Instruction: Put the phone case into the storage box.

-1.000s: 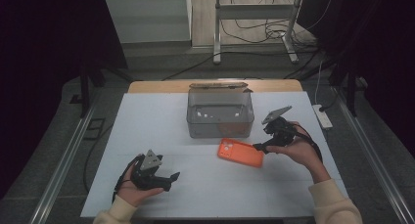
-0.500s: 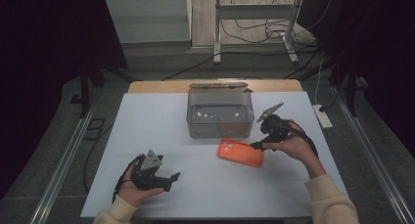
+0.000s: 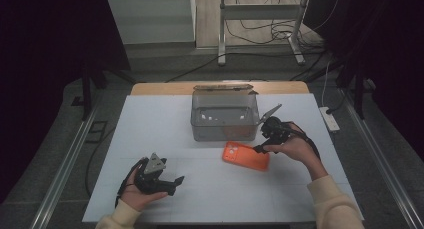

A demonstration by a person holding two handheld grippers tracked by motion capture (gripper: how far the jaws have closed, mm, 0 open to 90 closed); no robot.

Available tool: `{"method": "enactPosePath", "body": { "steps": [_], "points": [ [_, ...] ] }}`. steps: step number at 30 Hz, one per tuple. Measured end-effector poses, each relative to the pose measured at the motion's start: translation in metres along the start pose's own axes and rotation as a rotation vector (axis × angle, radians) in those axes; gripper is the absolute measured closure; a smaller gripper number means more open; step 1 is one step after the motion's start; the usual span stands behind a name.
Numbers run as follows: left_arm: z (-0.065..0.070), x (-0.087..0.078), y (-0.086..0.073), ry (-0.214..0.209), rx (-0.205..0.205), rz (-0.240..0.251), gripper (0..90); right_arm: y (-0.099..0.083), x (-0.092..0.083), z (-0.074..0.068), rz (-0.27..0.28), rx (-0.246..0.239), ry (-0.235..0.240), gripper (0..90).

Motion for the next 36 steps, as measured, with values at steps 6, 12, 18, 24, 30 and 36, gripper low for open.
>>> {"method": "enactPosePath", "body": {
  "steps": [6,12,18,24,30,36],
  "points": [
    [0.000,0.001,0.000,0.000,0.001,-0.003,11.8,0.001,0.006,0.001,-0.015,-0.009,0.002,27.8],
    [0.000,0.000,-0.001,-0.003,0.002,-0.003,11.8,0.000,0.009,0.003,-0.019,-0.005,0.003,29.1],
    [0.000,0.001,-0.001,-0.004,0.005,-0.006,11.9,0.000,0.010,0.003,-0.018,-0.002,0.002,30.0],
    [0.000,0.000,-0.001,-0.004,0.008,-0.007,11.9,-0.001,0.015,0.003,-0.038,-0.006,0.006,31.5],
    [0.000,0.001,-0.002,-0.005,0.009,-0.008,11.9,-0.003,0.020,0.003,-0.055,-0.005,0.015,33.8],
    [-0.001,0.001,-0.002,-0.005,0.008,-0.009,11.9,-0.003,0.026,0.007,-0.069,0.005,0.022,36.0]
  ]
}}
Point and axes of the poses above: each handheld gripper's, and its own axes: x roughly forward along the jaws, y roughly out of its top, z roughly to its right, the point moved 9 cm from there along x, roughly forward along the jaws, and after that the axes turned 8 degrees about -z, right-handed, at the moved point
